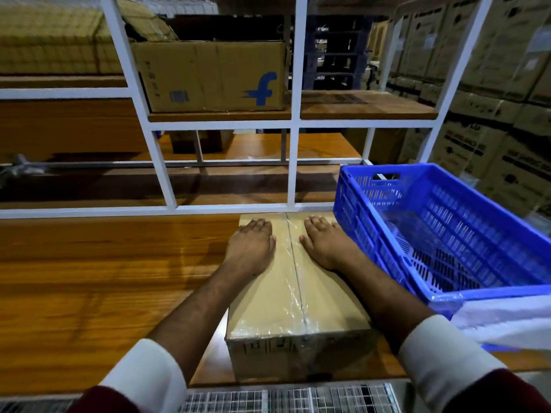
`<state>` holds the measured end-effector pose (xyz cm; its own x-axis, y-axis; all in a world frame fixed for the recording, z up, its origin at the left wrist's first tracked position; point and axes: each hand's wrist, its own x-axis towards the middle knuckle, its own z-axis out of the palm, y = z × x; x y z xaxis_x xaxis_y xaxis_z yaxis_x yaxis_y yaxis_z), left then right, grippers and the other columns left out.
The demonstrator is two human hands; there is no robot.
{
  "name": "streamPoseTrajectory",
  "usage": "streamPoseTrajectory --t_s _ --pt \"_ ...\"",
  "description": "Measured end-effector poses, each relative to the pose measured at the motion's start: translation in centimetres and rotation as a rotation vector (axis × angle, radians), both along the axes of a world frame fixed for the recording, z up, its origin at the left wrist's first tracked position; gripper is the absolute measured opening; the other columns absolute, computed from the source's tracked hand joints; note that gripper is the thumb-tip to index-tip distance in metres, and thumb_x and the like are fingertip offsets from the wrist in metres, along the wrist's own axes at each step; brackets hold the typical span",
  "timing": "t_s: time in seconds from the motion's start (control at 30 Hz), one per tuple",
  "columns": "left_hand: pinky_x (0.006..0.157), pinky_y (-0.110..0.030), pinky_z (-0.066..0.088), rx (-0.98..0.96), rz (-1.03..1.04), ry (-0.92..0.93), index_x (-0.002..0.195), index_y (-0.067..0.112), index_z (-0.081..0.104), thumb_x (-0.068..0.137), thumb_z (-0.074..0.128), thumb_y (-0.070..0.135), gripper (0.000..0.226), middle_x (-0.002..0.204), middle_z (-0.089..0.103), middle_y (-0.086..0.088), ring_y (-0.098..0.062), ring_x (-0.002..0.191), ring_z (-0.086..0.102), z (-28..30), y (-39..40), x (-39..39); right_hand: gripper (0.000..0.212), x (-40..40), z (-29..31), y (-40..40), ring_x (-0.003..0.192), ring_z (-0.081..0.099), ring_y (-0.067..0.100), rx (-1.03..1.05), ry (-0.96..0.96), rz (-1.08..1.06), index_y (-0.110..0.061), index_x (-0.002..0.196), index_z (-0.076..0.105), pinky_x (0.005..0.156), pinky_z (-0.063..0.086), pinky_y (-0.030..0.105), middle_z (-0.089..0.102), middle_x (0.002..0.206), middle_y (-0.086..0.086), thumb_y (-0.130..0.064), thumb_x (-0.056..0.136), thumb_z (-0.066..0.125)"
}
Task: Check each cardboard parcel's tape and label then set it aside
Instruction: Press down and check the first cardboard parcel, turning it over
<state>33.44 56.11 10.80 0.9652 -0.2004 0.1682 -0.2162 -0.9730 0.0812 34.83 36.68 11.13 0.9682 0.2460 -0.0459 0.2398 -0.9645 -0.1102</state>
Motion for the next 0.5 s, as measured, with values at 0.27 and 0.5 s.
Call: streamPoseTrajectory --t_s 0.27,0.5 --pt "0.122 -0.037 0.017 -0.057 -0.176 0.074 0.154 0.020 0.026 0.106 0.027 0.037 0.051 0.160 0.027 -0.002 -0.016 0.148 0.022 -0.6 -2.2 -2.9 0.055 -3.0 -1.0 2.0 0.151 0.014 0.020 -0.005 -0.054 0.145 -0.013 0.156 0.020 0.120 0.013 0.046 0.018 0.164 0.007 -0.034 0.106 0.024" --pt "0.122 -0.036 0.014 -0.053 -0.129 0.122 0.155 0.021 0.022 0.106 0.026 0.040 0.054 0.163 0.021 0.000 -0.015 0.149 0.016 -0.2 -1.8 -3.6 0.056 -4.0 -0.2 1.4 0.151 0.013 0.020 0.009 -0.019 0.134 -0.014 0.157 0.018 0.122 0.015 0.044 0.015 0.164 0.005 -0.036 0.106 0.024"
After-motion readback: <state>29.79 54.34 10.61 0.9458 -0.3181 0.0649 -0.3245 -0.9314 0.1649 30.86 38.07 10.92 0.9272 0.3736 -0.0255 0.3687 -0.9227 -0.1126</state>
